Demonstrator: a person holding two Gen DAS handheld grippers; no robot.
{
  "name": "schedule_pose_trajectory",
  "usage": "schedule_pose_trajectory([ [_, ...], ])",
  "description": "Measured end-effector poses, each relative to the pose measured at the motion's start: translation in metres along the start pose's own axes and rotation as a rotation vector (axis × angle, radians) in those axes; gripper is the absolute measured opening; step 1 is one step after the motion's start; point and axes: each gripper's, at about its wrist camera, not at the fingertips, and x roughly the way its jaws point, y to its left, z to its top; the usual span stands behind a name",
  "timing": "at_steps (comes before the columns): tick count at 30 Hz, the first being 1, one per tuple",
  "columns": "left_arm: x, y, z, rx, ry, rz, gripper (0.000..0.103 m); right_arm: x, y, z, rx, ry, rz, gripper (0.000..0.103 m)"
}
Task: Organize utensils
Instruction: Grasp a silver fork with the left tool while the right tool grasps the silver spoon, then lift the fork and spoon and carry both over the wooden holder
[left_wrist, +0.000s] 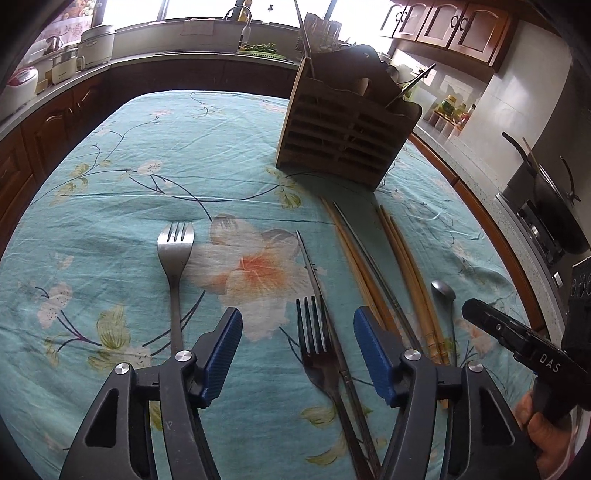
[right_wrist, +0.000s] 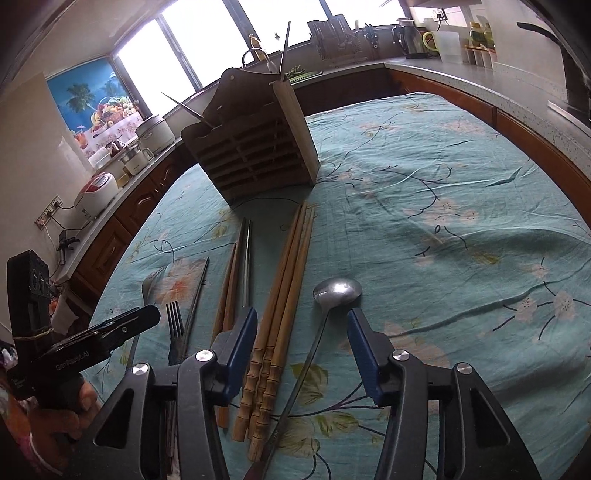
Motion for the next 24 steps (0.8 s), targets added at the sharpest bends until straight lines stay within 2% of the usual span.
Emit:
schedule_pose_trajectory([
  [3, 0.013, -0.001, 0.001, 0.001, 0.027, 0.001, 0.054, 0.010, -0.003, -0.001, 0.009, 0.030, -0.008, 0.046],
  [5, 0.021, -0.002, 0.002, 0.003, 0.043, -0.004, 0.046, 0.014, -0.005, -0.001, 0.014, 0.046, -0.011, 0.042],
  [9, 0.029, -0.007, 0.002, 0.028, 0.036, 0.003, 0.043, 0.020, -0.003, -0.001, -0.003, 0.056, -0.024, 0.041],
  [11, 0.033, -0.008, 0.003, 0.032, 0.037, 0.002, 0.028, 0.023, 0.000, 0.001, -0.021, 0.058, -0.035, 0.040],
  [12, 0.035, -0.008, 0.003, 0.038, 0.038, 0.002, 0.025, 0.024, 0.002, 0.001, -0.034, 0.059, -0.046, 0.038],
  [13, 0.037, -0.009, 0.003, 0.043, 0.039, 0.000, 0.020, 0.025, 0.004, 0.001, -0.046, 0.060, -0.060, 0.030],
  [14, 0.036, -0.010, 0.003, 0.046, 0.039, -0.003, 0.019, 0.026, 0.003, 0.002, -0.050, 0.062, -0.062, 0.018],
  [15, 0.036, -0.010, 0.003, 0.048, 0.039, -0.004, 0.019, 0.027, 0.002, 0.002, -0.043, 0.072, -0.060, 0.010],
  [20, 0.031, -0.006, 0.004, 0.033, 0.036, -0.029, 0.014, 0.021, -0.005, 0.002, -0.007, 0.062, -0.022, 0.003],
  [24, 0.021, -0.002, 0.005, 0.020, 0.020, -0.040, 0.013, 0.011, -0.002, 0.004, -0.011, 0.040, -0.003, 0.003],
])
